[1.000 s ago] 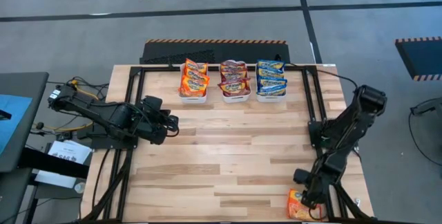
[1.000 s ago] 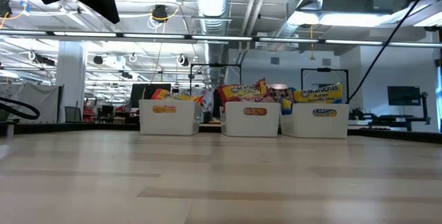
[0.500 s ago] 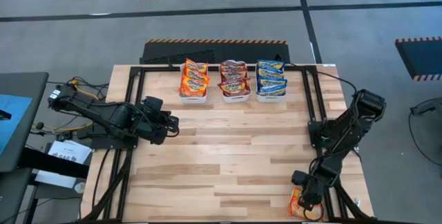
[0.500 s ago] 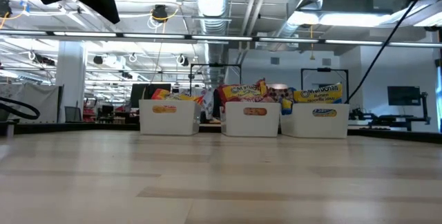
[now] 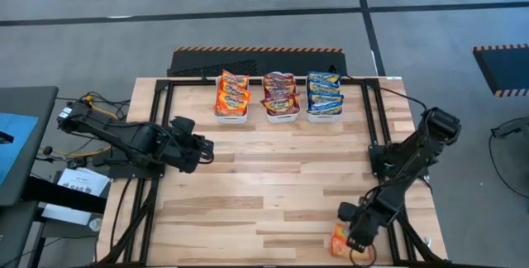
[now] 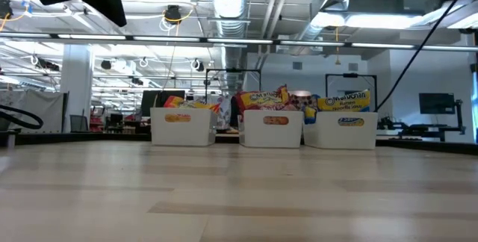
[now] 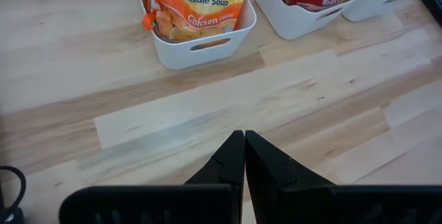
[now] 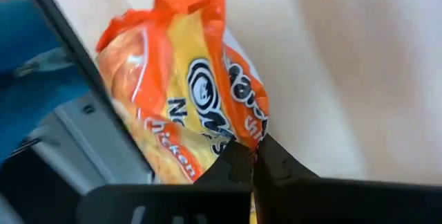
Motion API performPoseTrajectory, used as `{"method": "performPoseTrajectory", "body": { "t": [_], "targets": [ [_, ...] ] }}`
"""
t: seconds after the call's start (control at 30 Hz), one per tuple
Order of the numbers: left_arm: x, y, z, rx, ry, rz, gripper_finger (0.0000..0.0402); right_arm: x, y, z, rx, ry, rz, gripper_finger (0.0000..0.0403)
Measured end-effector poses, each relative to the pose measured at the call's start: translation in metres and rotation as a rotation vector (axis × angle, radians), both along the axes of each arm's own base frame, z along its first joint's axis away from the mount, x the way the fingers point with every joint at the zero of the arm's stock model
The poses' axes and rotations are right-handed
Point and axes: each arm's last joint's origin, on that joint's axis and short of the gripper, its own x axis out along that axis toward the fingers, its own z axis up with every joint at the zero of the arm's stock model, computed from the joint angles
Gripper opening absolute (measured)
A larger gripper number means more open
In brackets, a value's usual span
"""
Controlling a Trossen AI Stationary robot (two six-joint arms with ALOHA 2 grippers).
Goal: Sort Maruchan noodles
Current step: Put the orange noodle pack into the left white bin
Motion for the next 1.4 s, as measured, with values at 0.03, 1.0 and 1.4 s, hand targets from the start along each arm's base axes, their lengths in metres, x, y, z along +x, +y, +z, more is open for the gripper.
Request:
{"method": "performPoseTrajectory", "body": {
  "t": [0.03, 1.0, 1.4],
  "targets": [
    [-0.001, 0.000, 0.001, -0.002, -0.004, 0.000, 0.0000, 0.005, -0.002, 0.005, -0.028, -0.007, 0.006, 0.0006],
    [-0.025, 0.016, 0.022, 0.175, 0.076, -0.246, 0.0003, 0.164, -0.184, 0.124, -0.227, -0.605, 0.031, 0.0005],
    [-0.035, 0.045, 0.015, 0.118, 0.321, -0.292, 0.0113, 0.182, -0.224, 0.155, -0.228, -0.851, -0.041, 0.0005]
  ]
}}
